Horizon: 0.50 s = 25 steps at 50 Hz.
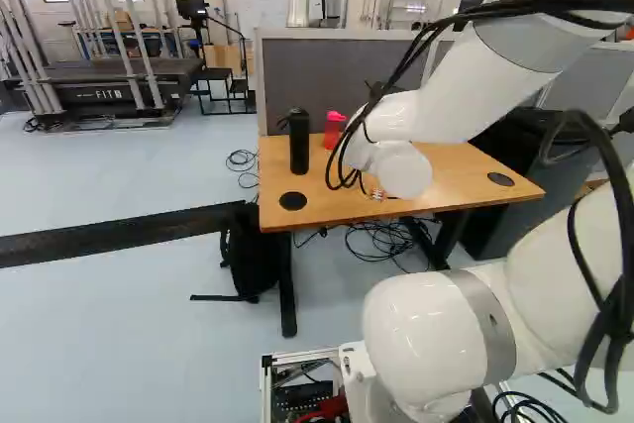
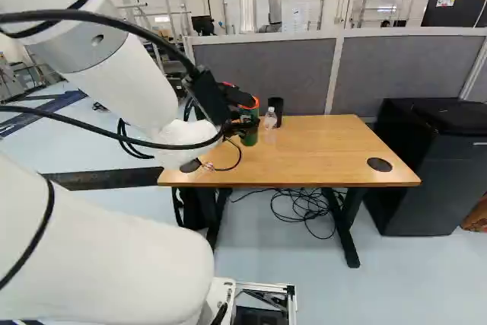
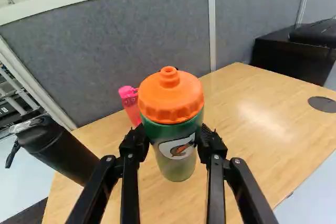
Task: Pick up the green bottle from the table
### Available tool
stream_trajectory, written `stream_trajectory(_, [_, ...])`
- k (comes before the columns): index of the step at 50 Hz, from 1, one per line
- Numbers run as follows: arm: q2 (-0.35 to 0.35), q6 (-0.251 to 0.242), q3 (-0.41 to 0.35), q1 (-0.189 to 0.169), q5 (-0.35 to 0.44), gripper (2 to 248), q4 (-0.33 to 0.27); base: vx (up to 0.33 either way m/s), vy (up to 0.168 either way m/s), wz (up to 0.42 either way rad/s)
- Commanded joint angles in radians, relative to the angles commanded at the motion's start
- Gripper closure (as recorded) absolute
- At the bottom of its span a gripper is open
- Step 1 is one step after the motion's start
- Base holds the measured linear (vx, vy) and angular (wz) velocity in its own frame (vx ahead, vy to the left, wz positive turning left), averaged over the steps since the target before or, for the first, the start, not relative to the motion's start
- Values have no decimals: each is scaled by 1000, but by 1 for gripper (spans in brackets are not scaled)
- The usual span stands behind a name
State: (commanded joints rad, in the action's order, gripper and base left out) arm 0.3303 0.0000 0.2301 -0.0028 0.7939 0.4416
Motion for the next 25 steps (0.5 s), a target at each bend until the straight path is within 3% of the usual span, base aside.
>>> stream_trajectory(25, [-5,0,-13,0,7,134,-40,0,0,0])
